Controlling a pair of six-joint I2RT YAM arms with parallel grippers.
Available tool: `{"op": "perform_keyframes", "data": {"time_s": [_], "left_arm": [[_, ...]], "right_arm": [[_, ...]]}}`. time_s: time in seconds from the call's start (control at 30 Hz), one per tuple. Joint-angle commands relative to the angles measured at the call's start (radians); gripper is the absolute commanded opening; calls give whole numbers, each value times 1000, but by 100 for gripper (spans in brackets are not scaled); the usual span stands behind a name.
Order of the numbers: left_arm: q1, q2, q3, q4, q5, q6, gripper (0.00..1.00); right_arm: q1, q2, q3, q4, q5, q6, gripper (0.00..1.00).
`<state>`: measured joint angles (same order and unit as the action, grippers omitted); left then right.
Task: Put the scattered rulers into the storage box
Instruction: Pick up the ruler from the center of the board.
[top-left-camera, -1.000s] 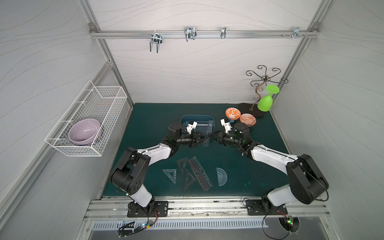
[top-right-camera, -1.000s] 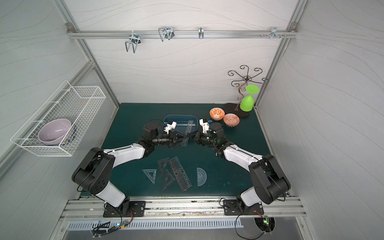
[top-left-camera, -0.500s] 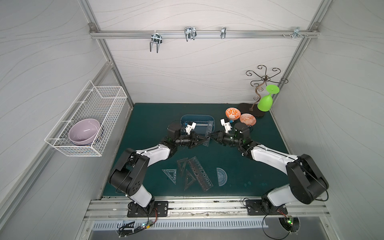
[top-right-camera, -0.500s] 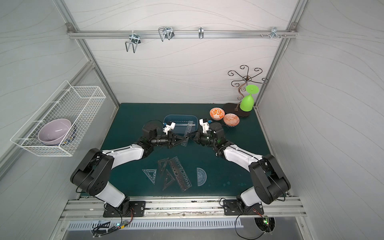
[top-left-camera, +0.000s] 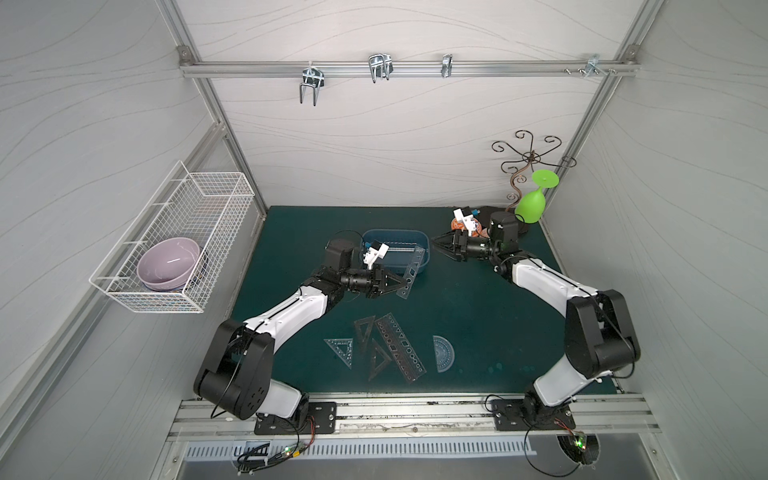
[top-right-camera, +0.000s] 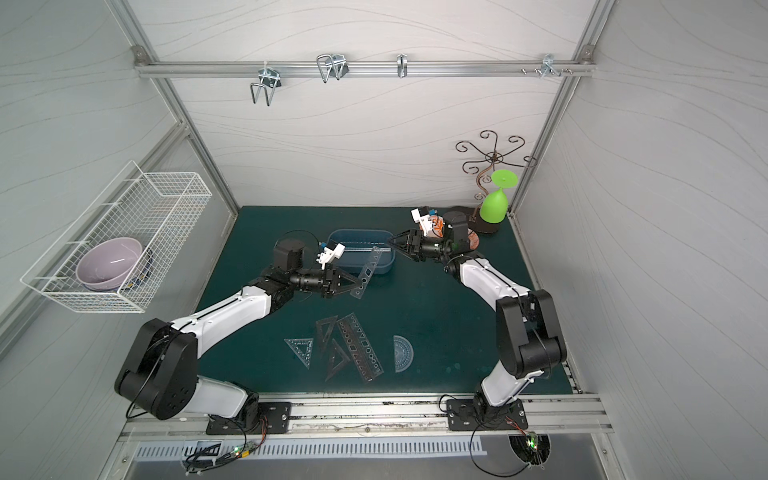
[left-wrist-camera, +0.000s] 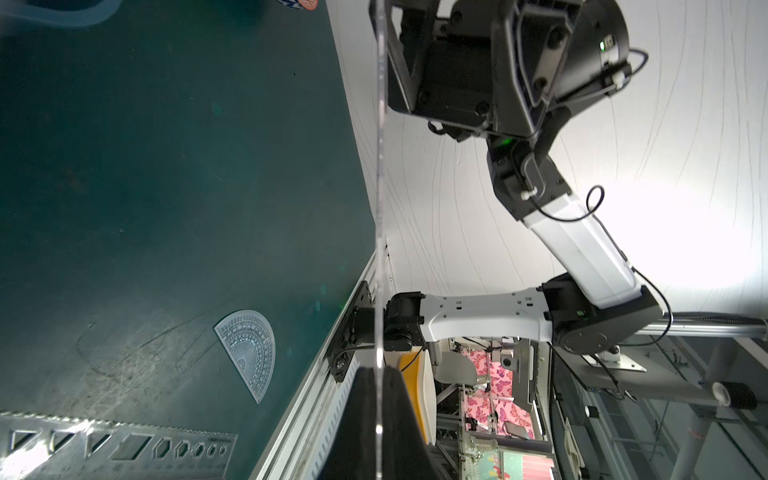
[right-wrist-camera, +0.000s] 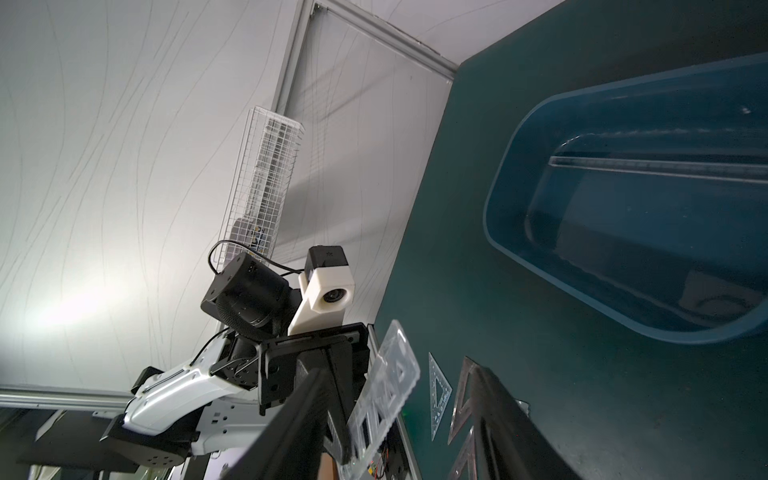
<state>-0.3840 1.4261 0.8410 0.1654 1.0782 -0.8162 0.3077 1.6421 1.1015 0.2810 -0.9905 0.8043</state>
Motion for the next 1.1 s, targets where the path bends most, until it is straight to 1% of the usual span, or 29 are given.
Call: {"op": "perform_keyframes", "data": {"time_s": [0.0, 0.1, 0.2, 0.37, 0.5, 0.53, 0.6, 0.7, 0.77, 0.87, 0.9, 0.93, 0.97, 1.0, 1.03, 1.07], "left_arm": [[7, -17, 29, -44, 45, 77, 0], [7, -18, 23, -43, 46, 81, 0], [7, -18, 17, -43, 46, 85, 0], [12, -18, 15, -42, 44, 86, 0], [19, -20, 12, -43, 40, 86, 0], [19, -18, 13, -43, 39, 87, 0], [19, -17, 12, -43, 39, 88, 0], [19, -16, 14, -46, 37, 94, 0], [19, -19, 21, -71, 29, 114, 0], [19, -25, 39, -136, 11, 157, 0], [21, -28, 52, -174, -9, 178, 4], [26, -34, 69, -232, -43, 206, 17], [34, -44, 83, -292, -95, 233, 23], [44, -56, 99, -348, -164, 255, 27], [60, -72, 110, -407, -245, 264, 36], [80, -89, 117, -444, -310, 263, 47]], "right_arm": [[11, 27, 33, -81, -126, -30, 61], [39, 40, 39, -61, -145, -3, 59], [69, 47, 48, -68, -157, -1, 54], [82, 65, 54, -73, -179, 3, 41], [77, 63, 48, -72, -182, 7, 28], [75, 59, 45, -69, -178, 9, 22], [70, 55, 42, -68, -167, 11, 18], [68, 56, 44, -75, -145, 10, 7], [68, 61, 52, -93, -127, 3, 3], [68, 59, 61, -116, -90, -4, 0], [68, 55, 67, -134, -67, -12, 0], [68, 50, 73, -158, -26, -20, 0], [67, 44, 78, -177, 30, -21, 0], [67, 40, 82, -185, 85, -12, 0], [66, 34, 83, -181, 153, 3, 0], [66, 32, 85, -173, 224, 18, 0]]}}
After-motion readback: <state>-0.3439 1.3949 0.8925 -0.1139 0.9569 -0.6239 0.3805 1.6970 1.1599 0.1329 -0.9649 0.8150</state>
